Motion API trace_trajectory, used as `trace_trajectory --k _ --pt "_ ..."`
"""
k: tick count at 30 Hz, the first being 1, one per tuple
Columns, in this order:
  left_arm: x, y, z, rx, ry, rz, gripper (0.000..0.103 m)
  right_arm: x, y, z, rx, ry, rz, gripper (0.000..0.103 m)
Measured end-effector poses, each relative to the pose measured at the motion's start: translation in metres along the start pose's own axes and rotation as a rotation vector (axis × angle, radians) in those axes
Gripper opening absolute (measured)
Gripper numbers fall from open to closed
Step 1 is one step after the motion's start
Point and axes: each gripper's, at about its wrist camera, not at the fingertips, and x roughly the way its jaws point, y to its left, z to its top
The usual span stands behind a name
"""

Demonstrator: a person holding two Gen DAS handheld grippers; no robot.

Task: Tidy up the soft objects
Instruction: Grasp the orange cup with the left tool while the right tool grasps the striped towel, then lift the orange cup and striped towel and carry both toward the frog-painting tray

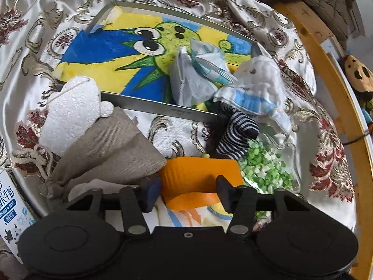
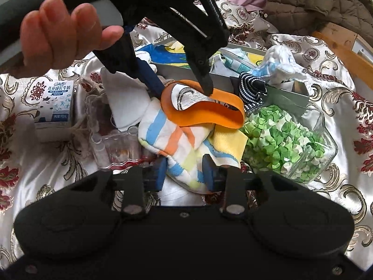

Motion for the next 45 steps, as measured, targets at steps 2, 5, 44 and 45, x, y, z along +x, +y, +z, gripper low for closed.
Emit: trace_trajectory --k 2,5,44,45 --pt "0.002 0.003 0.0 -0.007 -0.007 0.008 0.047 0.001 -0.002 0.0 0.002 0.003 0.001 0.022" --pt "0.005 0.004 -0.001 -0.008 -0.018 0.02 0.04 0.001 -0.002 0.0 -0.001 0.002 0.001 0.015" --pt "-0.129 -0.038 -0.021 0.087 -0.414 0.034 0.013 -0.065 -0.011 0.008 -0.067 -0.362 -0.263 0.003" --pt "-0.132 -0.039 -0.02 0.092 -0.416 0.036 0.013 -0.067 -0.013 0.009 -0.065 -0.374 -0.269 0.003"
